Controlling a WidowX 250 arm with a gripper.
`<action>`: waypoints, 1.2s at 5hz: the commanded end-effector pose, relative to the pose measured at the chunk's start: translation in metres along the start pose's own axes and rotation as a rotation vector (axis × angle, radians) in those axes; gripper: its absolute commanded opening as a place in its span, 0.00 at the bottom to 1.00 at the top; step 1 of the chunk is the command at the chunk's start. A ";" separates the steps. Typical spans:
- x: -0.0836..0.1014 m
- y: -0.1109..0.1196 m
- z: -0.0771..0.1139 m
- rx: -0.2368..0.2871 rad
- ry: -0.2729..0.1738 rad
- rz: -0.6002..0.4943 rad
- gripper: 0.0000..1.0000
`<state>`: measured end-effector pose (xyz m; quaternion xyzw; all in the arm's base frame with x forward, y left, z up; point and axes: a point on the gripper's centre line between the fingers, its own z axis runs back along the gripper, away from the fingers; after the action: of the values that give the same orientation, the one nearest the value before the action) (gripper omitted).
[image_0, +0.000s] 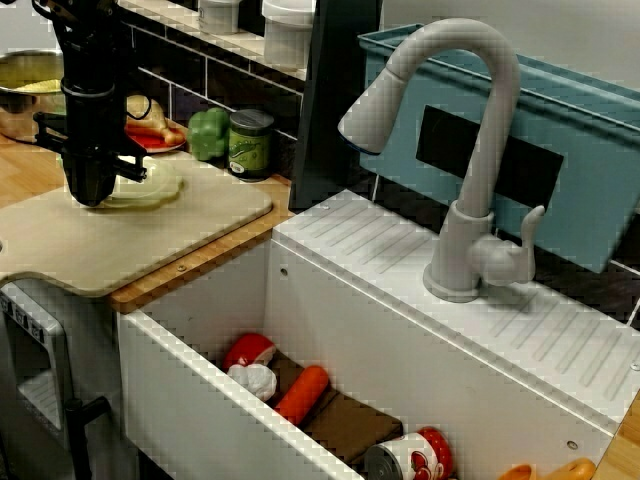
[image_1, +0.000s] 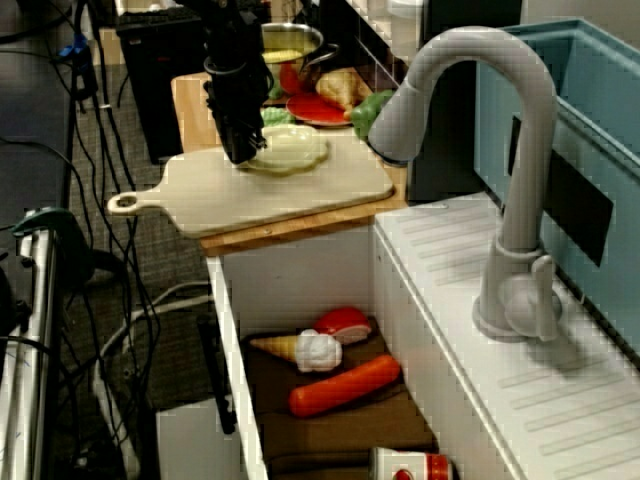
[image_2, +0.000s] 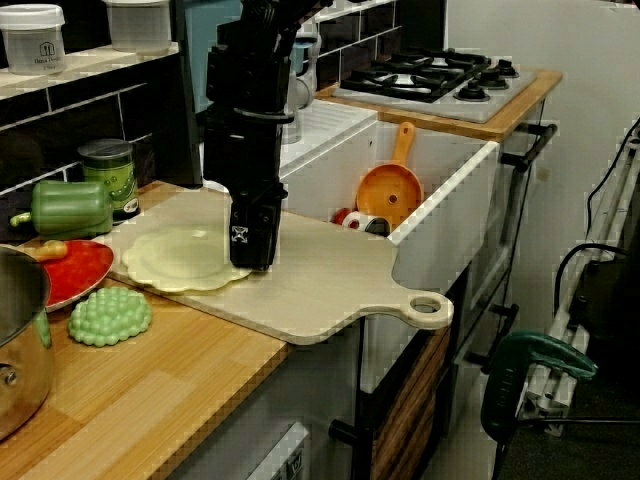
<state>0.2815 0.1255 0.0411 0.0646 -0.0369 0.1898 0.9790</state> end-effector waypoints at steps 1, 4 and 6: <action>0.012 0.005 0.024 -0.001 -0.063 0.006 0.00; 0.024 0.012 0.044 -0.034 -0.052 0.024 0.00; 0.033 0.026 0.037 -0.017 -0.071 0.025 0.00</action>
<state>0.2941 0.1489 0.0667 0.0555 -0.0512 0.1967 0.9775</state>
